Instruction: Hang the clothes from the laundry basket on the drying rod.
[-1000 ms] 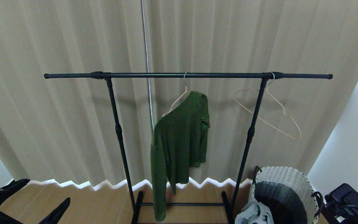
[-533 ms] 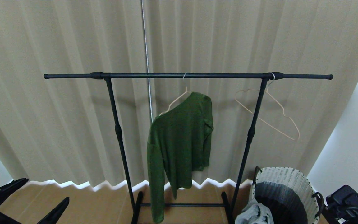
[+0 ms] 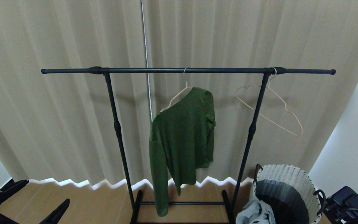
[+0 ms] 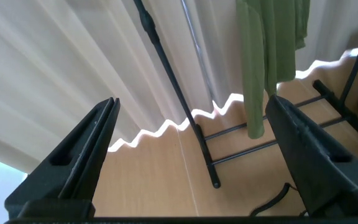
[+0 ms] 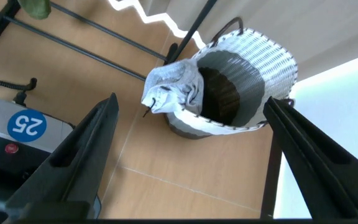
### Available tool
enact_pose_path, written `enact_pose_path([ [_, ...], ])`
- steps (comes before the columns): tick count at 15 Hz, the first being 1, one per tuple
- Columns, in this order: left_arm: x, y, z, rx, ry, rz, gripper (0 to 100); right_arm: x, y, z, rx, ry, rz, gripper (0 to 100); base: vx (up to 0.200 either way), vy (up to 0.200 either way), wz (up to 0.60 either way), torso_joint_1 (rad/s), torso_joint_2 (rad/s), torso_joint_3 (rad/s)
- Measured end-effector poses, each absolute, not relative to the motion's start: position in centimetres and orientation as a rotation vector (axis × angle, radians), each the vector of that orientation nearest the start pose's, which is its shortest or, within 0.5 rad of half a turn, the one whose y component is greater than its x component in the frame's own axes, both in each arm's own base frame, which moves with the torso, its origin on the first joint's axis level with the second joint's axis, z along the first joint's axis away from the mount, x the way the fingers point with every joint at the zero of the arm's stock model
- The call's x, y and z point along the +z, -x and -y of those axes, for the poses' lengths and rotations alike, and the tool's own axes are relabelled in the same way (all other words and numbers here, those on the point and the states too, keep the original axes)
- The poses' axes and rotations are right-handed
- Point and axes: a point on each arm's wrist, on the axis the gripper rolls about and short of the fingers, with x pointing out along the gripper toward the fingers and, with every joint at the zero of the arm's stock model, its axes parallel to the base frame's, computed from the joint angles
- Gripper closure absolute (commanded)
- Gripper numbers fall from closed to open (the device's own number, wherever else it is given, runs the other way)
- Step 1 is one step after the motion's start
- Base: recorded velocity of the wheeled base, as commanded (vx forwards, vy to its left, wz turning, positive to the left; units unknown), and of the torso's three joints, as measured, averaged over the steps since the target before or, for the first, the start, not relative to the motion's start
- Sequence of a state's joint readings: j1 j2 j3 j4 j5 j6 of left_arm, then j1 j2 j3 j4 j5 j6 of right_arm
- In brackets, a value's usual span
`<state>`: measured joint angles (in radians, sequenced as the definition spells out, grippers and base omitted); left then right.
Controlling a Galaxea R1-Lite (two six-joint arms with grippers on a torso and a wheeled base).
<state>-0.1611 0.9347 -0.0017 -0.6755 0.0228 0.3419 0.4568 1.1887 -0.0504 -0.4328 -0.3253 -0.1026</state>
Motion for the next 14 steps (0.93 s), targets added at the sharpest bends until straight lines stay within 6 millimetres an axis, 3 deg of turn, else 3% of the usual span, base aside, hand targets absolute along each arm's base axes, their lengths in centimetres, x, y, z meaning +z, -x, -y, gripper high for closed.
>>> enact_pose_path([
  [14,12.09,-8.6,1.33,-0.177,-0.357,-0.231,0,8.74,-9.75,-3.92,0.153,0.363,-0.631,0,0.0,0.0,0.0,-0.224,0.49,0.264],
])
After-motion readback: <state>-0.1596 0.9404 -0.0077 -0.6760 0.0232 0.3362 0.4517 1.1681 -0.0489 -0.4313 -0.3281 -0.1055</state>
